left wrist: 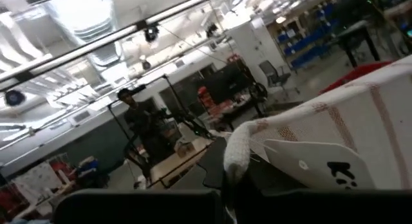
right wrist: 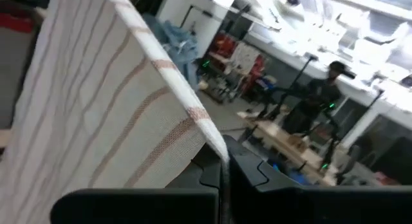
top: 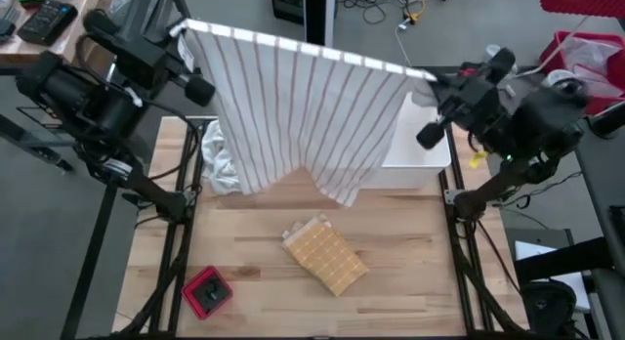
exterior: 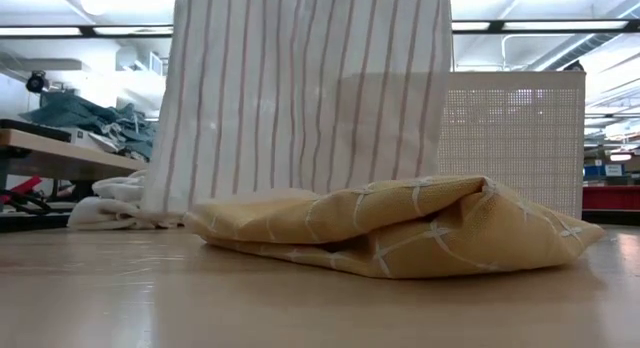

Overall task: Fold towel
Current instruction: Fold the white kitchen towel

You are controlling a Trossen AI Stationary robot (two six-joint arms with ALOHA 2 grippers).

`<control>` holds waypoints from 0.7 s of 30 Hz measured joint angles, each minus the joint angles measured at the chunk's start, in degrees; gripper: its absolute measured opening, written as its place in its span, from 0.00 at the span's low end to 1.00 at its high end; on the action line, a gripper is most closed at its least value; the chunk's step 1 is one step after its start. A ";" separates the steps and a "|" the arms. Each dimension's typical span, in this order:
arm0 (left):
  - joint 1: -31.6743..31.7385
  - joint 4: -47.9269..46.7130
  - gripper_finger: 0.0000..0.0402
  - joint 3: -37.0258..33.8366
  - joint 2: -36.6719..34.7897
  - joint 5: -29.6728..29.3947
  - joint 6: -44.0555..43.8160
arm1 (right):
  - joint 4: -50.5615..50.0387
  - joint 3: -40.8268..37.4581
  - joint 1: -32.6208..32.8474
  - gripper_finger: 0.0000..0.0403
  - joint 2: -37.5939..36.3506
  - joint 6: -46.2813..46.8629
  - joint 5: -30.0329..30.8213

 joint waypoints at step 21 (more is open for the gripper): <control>-17.36 -27.60 0.00 -15.45 -1.20 -8.47 -45.68 | -30.00 -0.59 21.44 0.00 2.44 48.04 -6.82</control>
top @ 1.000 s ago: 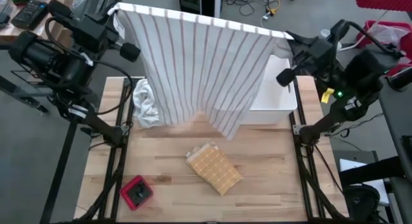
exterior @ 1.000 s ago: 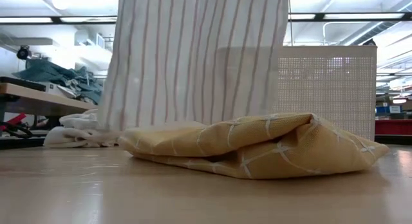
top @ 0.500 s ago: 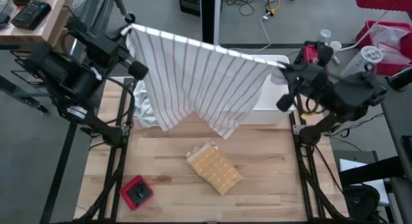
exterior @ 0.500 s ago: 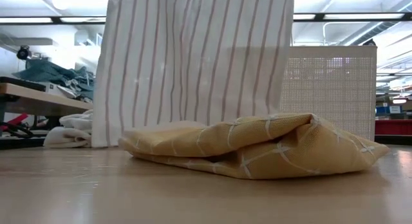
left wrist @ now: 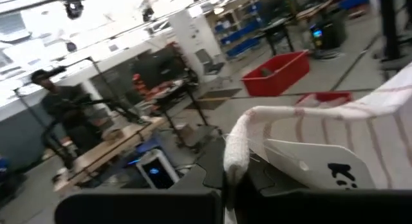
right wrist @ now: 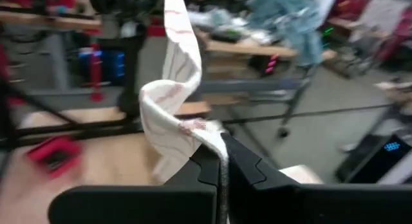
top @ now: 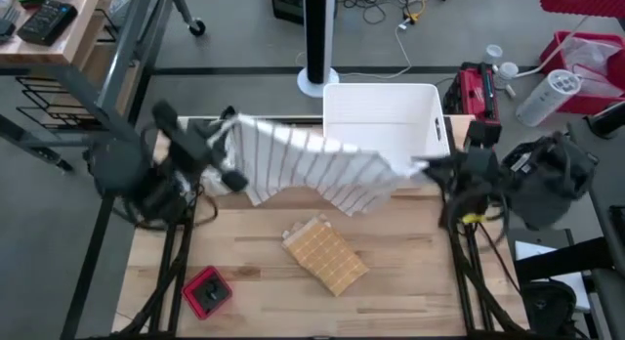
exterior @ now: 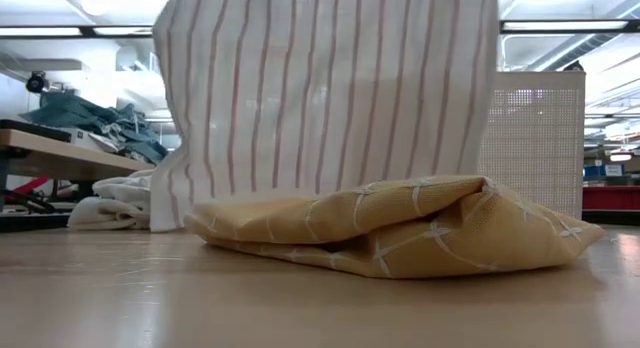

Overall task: Fold towel
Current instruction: Fold the white kitchen towel

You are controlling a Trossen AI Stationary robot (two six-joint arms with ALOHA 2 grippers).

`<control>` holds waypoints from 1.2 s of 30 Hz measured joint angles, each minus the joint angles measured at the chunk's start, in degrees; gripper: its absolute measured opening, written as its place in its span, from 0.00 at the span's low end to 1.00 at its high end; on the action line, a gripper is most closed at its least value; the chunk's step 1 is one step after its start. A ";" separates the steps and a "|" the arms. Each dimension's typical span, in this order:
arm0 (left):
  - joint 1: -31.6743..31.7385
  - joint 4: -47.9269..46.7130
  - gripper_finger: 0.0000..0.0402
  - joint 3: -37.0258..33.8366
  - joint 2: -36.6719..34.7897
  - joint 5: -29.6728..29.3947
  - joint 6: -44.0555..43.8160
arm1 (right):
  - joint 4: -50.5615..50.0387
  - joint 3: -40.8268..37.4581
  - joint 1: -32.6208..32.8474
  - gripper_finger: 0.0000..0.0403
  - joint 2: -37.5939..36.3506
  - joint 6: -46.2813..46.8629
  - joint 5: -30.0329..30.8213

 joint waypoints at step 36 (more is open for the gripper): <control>-38.95 21.98 0.00 -18.04 7.37 -5.40 -31.85 | -10.67 -0.61 28.26 0.00 18.53 37.76 -17.08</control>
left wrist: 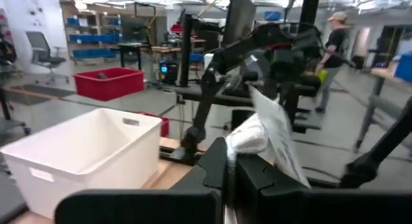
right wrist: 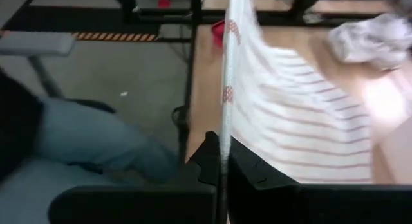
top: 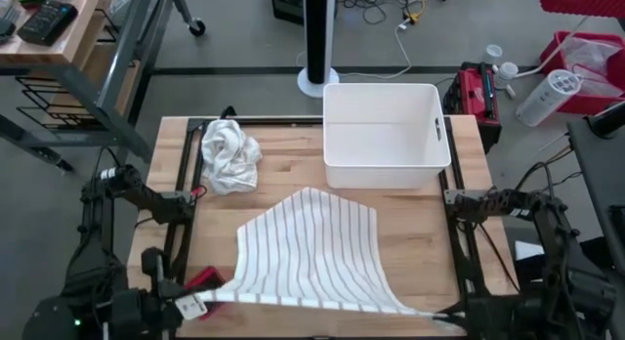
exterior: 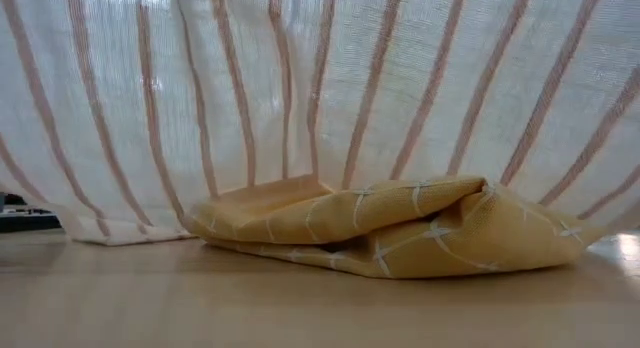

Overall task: Fold towel
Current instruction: Fold the white kitchen towel

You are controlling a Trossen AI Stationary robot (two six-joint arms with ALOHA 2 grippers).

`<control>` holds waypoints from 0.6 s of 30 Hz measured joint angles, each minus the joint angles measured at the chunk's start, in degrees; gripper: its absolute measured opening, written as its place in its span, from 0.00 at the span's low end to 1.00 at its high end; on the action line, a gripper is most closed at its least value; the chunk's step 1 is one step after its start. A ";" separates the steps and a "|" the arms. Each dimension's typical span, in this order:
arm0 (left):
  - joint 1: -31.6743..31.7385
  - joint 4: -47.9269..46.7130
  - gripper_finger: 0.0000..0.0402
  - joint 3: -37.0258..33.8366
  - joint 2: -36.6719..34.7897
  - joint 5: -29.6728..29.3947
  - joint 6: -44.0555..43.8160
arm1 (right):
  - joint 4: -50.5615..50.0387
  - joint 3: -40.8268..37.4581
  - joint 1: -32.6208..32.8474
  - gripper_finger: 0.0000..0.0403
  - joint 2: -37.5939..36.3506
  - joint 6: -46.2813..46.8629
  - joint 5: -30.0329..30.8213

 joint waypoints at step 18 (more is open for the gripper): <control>6.00 -9.61 0.00 -20.93 -7.99 -0.12 -23.51 | -0.01 -6.52 -13.68 0.00 -0.98 3.20 0.87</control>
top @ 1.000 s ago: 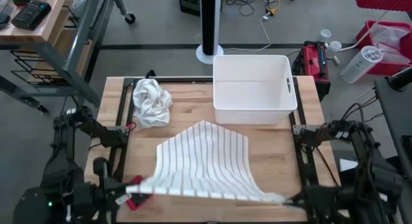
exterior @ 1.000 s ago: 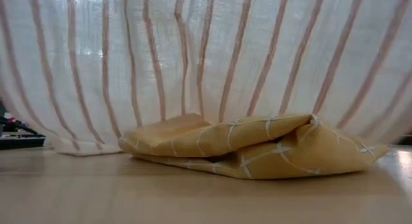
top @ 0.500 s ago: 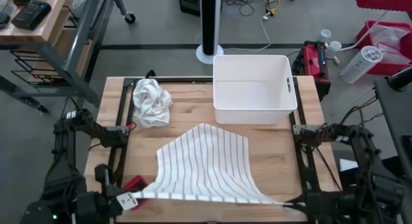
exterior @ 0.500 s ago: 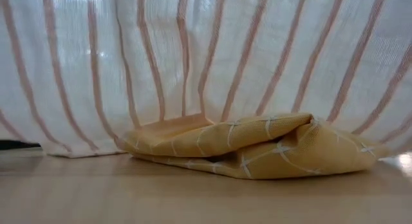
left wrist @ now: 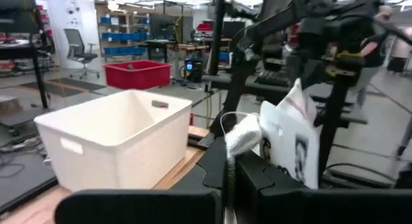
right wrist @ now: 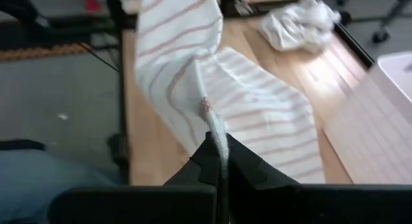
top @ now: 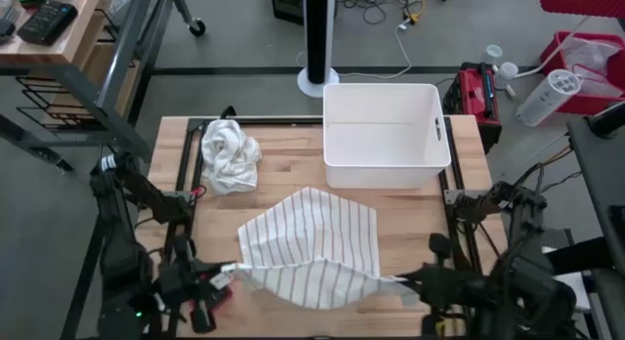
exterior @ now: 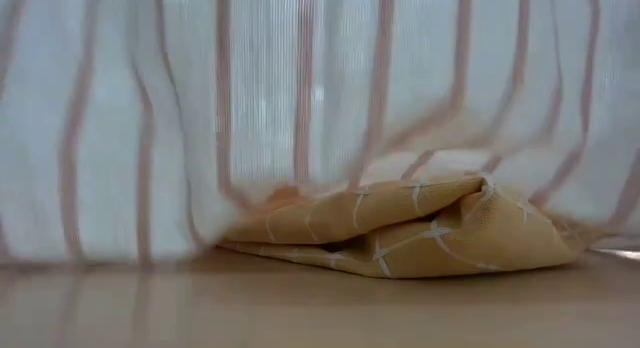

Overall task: Fold towel
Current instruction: Fold the white kitchen towel

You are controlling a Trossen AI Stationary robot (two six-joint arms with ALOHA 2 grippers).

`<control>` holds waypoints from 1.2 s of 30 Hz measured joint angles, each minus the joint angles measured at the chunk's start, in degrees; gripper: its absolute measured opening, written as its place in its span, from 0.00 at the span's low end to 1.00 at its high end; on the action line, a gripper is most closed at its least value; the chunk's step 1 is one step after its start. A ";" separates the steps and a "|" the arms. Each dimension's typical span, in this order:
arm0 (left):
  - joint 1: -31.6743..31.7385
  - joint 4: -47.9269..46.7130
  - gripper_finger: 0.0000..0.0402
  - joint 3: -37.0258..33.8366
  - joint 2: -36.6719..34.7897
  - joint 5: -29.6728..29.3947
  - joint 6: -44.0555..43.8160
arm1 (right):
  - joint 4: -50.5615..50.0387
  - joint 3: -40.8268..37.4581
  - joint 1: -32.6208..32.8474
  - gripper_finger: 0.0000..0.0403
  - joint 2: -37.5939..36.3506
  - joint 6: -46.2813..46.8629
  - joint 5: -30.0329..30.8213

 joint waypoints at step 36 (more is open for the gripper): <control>20.59 -18.41 0.00 -50.20 -33.24 22.31 -55.37 | 16.35 -56.02 -31.29 0.00 -14.40 -13.87 -5.48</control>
